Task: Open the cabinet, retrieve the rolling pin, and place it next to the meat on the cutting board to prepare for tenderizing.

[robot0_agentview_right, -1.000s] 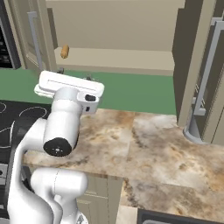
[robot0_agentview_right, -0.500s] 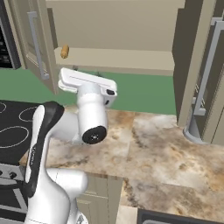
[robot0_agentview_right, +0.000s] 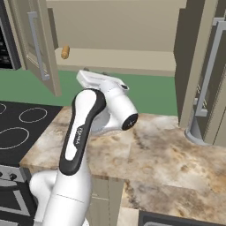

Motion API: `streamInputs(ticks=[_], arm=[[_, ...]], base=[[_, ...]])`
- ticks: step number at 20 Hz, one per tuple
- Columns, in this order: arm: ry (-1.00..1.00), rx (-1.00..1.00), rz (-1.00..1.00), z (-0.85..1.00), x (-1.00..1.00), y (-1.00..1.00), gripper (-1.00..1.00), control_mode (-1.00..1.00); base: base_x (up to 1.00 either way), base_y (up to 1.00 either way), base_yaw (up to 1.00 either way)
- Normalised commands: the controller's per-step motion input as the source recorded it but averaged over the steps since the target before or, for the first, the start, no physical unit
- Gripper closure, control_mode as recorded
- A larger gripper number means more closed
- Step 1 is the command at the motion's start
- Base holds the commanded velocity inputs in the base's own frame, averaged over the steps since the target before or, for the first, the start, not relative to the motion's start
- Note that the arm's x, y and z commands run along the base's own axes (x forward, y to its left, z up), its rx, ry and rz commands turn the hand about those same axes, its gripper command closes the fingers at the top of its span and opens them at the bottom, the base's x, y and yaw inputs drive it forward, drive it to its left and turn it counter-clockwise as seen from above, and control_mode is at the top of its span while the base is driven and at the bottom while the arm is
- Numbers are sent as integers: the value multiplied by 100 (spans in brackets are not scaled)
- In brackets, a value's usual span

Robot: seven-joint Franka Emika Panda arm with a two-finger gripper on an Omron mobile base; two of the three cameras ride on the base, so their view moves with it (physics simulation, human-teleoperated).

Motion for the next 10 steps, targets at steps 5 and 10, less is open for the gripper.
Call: streamInputs(ticks=[5, 10], arm=[[2, 0, 33, -25, 14, 21, -100, -100], [1, 0, 30, -14, 7, 26, -100, -100]], base=[[0, 0, 0], [0, 0, 0]])
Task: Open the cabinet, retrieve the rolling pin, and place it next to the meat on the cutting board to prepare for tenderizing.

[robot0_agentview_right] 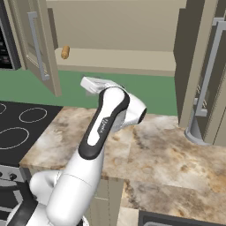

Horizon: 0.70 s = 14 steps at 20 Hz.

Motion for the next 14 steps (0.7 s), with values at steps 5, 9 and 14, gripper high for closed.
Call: streamInputs(ticks=[5, 9, 14], arm=[[3, 0, 18, -1, 12, 36, -100, -100], [4, 0, 12, 0, 6, 51, -100, -100], [1, -2, 9, 0, 0, 63, -100, -100]], base=[[0, 0, 0], [0, 0, 0], [0, 0, 0]])
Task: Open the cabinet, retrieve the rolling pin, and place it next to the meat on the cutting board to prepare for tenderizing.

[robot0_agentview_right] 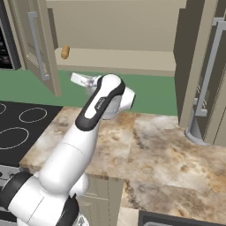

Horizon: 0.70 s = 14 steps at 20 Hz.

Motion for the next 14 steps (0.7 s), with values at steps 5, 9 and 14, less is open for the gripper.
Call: streamInputs(ticks=[5, 9, 14], arm=[[0, -4, 8, 0, -6, 64, -100, -100], [0, -5, 7, 0, -29, 63, -100, -100], [-3, -5, 7, 2, -56, 60, -100, -100]], base=[[0, 0, 0], [0, 0, 0], [0, 0, 0]])
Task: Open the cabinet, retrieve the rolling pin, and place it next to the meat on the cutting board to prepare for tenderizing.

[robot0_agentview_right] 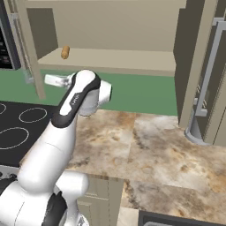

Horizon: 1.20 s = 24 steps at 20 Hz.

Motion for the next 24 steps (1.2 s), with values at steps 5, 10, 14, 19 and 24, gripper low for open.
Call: streamInputs(ticks=[5, 10, 14, 19, 24], arm=[[-9, -6, 5, 7, -75, 61, -100, -100], [-9, -8, 1, 3, -68, 72, -100, -100], [-5, -9, 0, 1, -47, 75, -100, -100], [0, -9, 0, 0, -27, 78, -100, -100], [0, -9, 0, 0, -3, 71, -100, -100]], base=[[0, 0, 0], [0, 0, 0], [0, 0, 0], [0, 0, 0], [0, 0, 0]])
